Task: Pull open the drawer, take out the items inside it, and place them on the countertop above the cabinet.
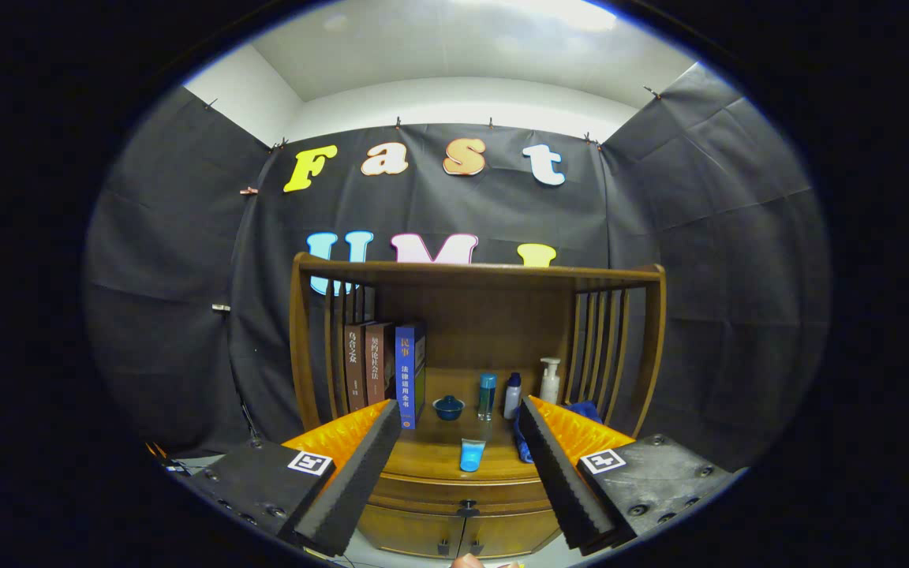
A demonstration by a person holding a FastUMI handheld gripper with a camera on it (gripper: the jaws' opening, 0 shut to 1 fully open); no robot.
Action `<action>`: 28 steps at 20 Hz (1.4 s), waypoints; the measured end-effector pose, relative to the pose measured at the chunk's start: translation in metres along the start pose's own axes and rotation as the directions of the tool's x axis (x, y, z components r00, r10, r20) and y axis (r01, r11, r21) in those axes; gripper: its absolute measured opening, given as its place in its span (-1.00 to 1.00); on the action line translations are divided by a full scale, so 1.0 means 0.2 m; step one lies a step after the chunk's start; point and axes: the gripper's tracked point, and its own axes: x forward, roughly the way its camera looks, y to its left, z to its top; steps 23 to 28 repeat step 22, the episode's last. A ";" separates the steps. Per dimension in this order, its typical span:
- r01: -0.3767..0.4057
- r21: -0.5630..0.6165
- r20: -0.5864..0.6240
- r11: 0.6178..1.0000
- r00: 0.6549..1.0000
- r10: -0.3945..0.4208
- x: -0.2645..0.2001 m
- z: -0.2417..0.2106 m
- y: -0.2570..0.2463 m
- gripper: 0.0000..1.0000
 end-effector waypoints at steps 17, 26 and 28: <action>-0.051 0.071 -0.027 0.996 0.998 0.053 -0.35 0.12 0.12 0.97; -0.048 0.167 -0.029 0.985 0.998 0.053 -0.38 0.13 0.11 0.97; -0.048 0.167 -0.029 0.985 0.998 0.053 -0.38 0.13 0.11 0.97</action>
